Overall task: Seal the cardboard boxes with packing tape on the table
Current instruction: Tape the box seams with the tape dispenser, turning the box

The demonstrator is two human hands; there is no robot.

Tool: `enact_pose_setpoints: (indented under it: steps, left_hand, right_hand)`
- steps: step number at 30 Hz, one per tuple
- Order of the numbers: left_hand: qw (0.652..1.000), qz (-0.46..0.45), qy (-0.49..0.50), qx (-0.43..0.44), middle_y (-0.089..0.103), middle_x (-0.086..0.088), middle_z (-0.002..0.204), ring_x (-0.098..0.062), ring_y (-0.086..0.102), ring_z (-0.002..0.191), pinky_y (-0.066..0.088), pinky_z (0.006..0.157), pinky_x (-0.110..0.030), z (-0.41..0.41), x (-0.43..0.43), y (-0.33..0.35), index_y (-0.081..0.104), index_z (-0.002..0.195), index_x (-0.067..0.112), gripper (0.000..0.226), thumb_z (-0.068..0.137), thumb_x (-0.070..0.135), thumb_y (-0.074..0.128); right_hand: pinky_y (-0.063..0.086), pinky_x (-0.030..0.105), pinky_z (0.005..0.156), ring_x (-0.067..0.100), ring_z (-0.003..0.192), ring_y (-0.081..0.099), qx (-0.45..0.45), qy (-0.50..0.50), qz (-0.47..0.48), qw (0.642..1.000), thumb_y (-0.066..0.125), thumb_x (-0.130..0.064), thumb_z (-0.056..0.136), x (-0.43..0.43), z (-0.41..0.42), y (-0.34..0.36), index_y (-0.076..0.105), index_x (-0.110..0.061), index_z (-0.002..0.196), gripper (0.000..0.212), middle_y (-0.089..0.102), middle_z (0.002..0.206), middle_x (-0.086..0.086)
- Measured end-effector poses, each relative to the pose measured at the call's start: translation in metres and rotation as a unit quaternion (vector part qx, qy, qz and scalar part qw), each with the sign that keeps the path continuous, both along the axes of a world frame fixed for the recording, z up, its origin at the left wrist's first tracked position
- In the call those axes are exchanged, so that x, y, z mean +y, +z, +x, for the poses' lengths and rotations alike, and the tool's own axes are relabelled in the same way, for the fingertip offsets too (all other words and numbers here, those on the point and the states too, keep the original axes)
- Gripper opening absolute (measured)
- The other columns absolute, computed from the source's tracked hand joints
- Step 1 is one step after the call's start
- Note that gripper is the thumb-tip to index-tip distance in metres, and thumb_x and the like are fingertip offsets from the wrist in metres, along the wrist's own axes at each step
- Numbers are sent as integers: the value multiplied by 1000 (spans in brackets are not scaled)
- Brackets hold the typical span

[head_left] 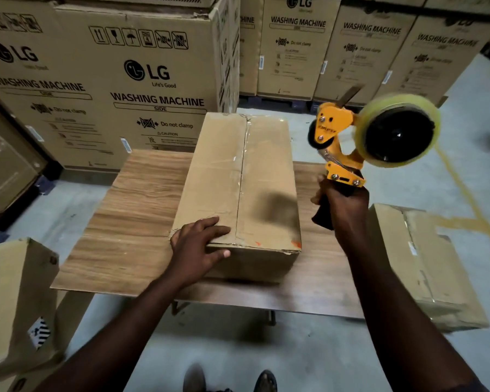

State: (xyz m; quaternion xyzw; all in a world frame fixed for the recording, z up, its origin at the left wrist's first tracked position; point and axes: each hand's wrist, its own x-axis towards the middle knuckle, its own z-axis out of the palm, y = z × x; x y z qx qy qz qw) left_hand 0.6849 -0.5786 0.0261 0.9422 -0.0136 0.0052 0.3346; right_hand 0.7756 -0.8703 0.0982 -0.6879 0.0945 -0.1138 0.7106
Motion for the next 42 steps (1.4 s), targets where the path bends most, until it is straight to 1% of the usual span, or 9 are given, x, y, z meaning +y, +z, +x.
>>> enact_pose_setpoints:
  steps: [4, 7, 9, 12, 17, 22, 29, 37, 42]
  left_hand:
    - [924, -364, 57, 102, 71, 8, 120, -10, 62, 119, 51, 94, -19, -6, -4, 53, 70, 117, 22, 23, 95, 19, 67]
    - [748, -618, 133, 202, 76, -3, 101, -18, 69, 95, 54, 78, -25, -12, -14, 81, 77, 101, 15, 31, 104, 28, 48]
    - [640, -708, 171, 244, 74, -4, 78, -16, 69, 71, 56, 64, -26, -18, -13, 86, 79, 73, 13, 47, 103, 26, 45]
    - [577, -755, 207, 232, 71, -7, 69, -19, 69, 58, 58, 56, -29, -32, -7, 78, 75, 73, 8, 25, 79, 8, 51]
    - [550, -760, 251, 239, 67, -8, 58, -15, 67, 47, 55, 44, -24, -57, 12, 55, 72, 55, 3, 10, 62, 3, 65]
    - [532, -779, 242, 229, 74, -8, 80, -18, 73, 65, 60, 56, -25, -69, 38, 57, 76, 89, 8, 45, 100, 42, 49]
    - [609, -700, 291, 235, 73, -10, 73, -14, 71, 59, 58, 51, -24, -57, 58, 58, 65, 94, 2, 24, 102, 13, 46]
    - [589, -714, 266, 268, 74, -10, 74, -16, 72, 59, 58, 50, -25, -59, 54, 47, 66, 93, 2, 27, 103, 19, 49]
    - [699, -628, 242, 239, 71, -6, 67, -14, 69, 58, 56, 53, -23, -56, 49, 40, 66, 88, 5, 27, 103, 9, 44]
  right_hand:
    - [50, 36, 57, 24, 55, 56, 15, 181, -14, 983, 79, -13, 84, 23, -17, 12, 68, -4, 85, 14, 62, 63, 9]
    - [43, 31, 51, 11, 43, 54, 38, 200, -82, 976, 76, 6, 82, 53, -37, -1, 62, -16, 67, 30, 60, 51, -2]
    - [47, 23, 48, -2, 46, 59, 10, 251, -129, 959, 78, 7, 75, 70, -52, -5, 65, -25, 68, 35, 64, 51, -14]
    - [62, 34, 71, 10, 78, 74, -61, 295, -188, 935, 88, -15, 67, 82, -65, -13, 75, -35, 81, 27, 75, 75, -9]
    - [55, 59, 70, 41, 87, 69, -65, 305, -235, 921, 87, -18, 73, 88, -68, -24, 72, -9, 90, 25, 71, 84, 19]
    - [56, 55, 68, 35, 84, 71, -59, 304, -268, 912, 81, -26, 72, 102, -68, -28, 73, -11, 88, 23, 73, 79, 11]
    - [52, 47, 58, 23, 65, 68, -53, 313, -307, 897, 73, -44, 70, 124, -69, -23, 72, -15, 74, 29, 68, 64, 1]
    - [45, 32, 56, 6, 59, 58, 7, 322, -287, 902, 77, -30, 68, 116, -78, -28, 71, -14, 71, 17, 67, 61, -3]
    - [36, 29, 52, 1, 53, 48, 4, 314, -315, 896, 79, -39, 67, 110, -83, -28, 62, -22, 58, 25, 59, 52, -9]
